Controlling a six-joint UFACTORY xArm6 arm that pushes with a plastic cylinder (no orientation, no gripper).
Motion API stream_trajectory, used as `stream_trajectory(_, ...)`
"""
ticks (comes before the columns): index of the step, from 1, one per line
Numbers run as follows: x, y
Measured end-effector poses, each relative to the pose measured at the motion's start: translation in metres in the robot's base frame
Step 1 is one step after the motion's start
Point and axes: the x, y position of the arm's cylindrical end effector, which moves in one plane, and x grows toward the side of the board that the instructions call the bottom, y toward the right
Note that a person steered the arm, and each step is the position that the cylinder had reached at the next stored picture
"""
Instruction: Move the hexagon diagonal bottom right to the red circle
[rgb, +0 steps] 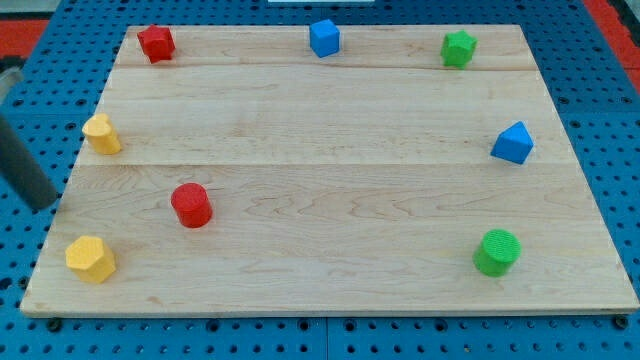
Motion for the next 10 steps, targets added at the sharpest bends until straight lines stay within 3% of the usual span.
stream_trajectory(1,0.031,0.049)
stream_trajectory(2,0.05,0.062)
stream_trajectory(3,0.069,0.025)
stream_trajectory(4,0.088,0.084)
stream_trajectory(5,0.071,0.177)
stream_trajectory(7,0.061,0.124)
stream_trajectory(8,0.049,0.136)
stream_trajectory(10,0.046,0.296)
